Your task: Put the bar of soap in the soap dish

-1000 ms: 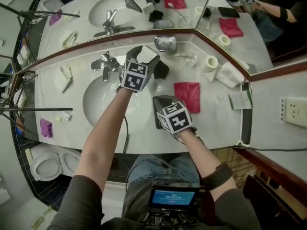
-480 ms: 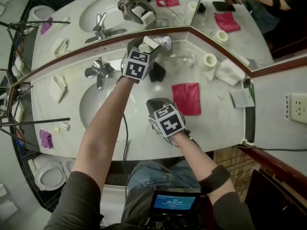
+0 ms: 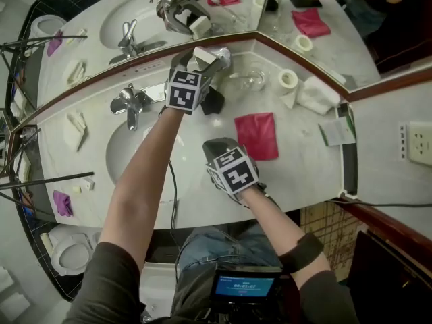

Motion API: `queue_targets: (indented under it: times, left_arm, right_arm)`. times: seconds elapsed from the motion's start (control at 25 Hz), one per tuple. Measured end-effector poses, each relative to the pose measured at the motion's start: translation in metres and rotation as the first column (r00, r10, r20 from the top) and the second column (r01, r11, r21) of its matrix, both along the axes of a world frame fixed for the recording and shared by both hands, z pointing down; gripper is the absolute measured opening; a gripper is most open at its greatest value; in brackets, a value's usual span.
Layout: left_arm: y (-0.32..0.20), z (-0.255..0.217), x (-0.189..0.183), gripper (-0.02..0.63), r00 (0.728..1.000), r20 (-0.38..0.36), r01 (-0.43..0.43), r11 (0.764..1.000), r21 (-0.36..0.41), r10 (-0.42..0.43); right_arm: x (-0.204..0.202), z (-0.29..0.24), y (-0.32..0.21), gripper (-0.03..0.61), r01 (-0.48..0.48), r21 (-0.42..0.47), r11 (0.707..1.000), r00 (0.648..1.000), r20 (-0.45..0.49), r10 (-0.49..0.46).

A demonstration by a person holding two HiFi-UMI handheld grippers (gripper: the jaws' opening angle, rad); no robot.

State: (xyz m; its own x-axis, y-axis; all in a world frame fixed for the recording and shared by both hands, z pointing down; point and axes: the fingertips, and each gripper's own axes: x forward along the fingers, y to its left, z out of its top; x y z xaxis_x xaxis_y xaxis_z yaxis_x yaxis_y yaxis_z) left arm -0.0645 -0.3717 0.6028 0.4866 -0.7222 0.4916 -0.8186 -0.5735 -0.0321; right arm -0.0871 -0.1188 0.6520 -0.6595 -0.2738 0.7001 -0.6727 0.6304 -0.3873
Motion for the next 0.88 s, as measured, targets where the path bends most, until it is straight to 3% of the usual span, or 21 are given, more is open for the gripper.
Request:
queue_targets:
  times: [0.16,0.24,0.36,0.88]
  left_arm:
    - [0.004,0.009,0.0,0.332,1.0,-0.004,0.011,0.999,-0.037,-0.011]
    - [0.006,0.013,0.0,0.382,1.0,-0.008,0.009,0.998,-0.061,-0.009]
    - [0.009,0.014,-0.001,0.398,1.0,0.001,0.004,0.997,-0.078,-0.004]
    - [0.025,-0.008,-0.026,0.397,0.998,0.034,0.048,0.996,-0.079,-0.045]
  right_arm:
    - [0.003,-0.002,0.001,0.017,-0.004,0.005,1.0,1.0,-0.002,0.004]
    - [0.004,-0.002,0.0,0.017,-0.008,0.006,1.0,1.0,-0.002,0.008]
    - [0.004,-0.004,0.001,0.017,-0.014,0.005,1.0,1.0,0.0,0.014]
    - [0.011,-0.012,0.001,0.017,-0.015,0.013,1.0,1.0,-0.022,0.016]
